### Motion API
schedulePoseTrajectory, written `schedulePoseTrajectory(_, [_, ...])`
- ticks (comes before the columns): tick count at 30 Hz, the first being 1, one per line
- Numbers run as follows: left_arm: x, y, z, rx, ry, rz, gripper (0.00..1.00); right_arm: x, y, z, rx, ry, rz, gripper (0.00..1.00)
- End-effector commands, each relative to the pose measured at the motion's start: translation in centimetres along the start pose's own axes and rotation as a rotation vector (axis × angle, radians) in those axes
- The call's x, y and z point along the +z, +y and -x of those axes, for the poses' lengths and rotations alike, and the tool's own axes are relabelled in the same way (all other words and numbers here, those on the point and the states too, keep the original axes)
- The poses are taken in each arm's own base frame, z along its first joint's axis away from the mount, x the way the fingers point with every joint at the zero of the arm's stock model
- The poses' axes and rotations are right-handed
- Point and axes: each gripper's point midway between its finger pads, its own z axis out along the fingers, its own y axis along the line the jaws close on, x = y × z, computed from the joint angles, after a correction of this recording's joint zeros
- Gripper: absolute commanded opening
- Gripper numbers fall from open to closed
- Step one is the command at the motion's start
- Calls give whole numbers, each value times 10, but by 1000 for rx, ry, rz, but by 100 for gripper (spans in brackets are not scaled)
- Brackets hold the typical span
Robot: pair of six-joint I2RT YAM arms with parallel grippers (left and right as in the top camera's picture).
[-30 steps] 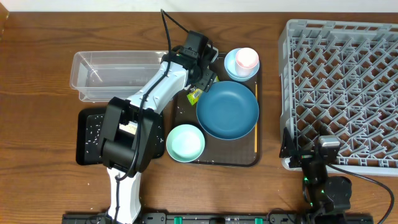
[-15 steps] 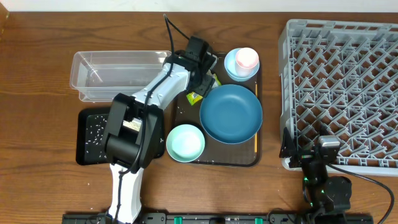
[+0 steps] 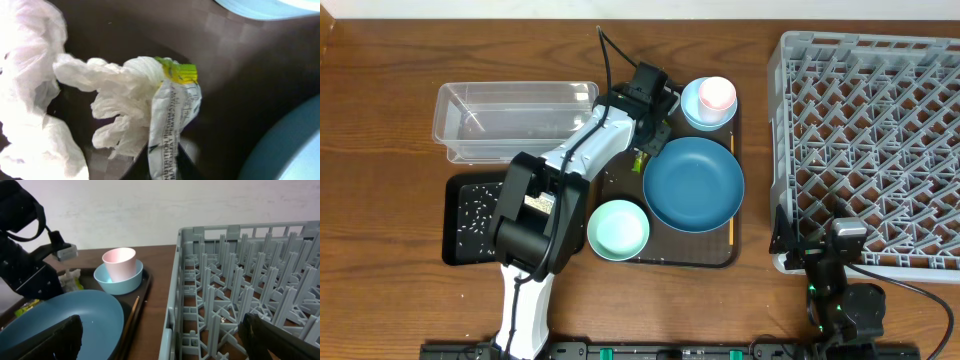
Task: Sort waste into correct bins and load items into the dishwasher rack
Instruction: 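Grasp the tissue and snack wrapper with the left gripper, then carry the tissue and wrapper left and drop them into the clear bin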
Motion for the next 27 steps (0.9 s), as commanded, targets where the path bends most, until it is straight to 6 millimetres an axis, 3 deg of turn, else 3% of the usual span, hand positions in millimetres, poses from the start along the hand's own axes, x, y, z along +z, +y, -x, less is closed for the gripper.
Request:
schedulePoseTrajectory(1, [-29,2,18,-20,-68,13,6,0,1,-1,11,3,5,99])
schedulePoseTrajectory(8, [-66,0,31,-61,-132,15,6,0,1,-1,11,3,5,99])
schedulePoseTrajectory(13, [-109,3,48,-60,-226,41,6,0,1,-1,11,3,5,99])
schedulePoseTrajectory(21, [-181,86,52,-198,-338,434,6,0,1,-1,11,3,5,99])
schedulePoseTrajectory(24, [-187,118,42,-264,-332,484,6,0,1,-1,11,3,5,99])
schedulePoseTrajectory(27, [-191,159,25,-450,-334,514,6,0,1,-1,11,3,5,99])
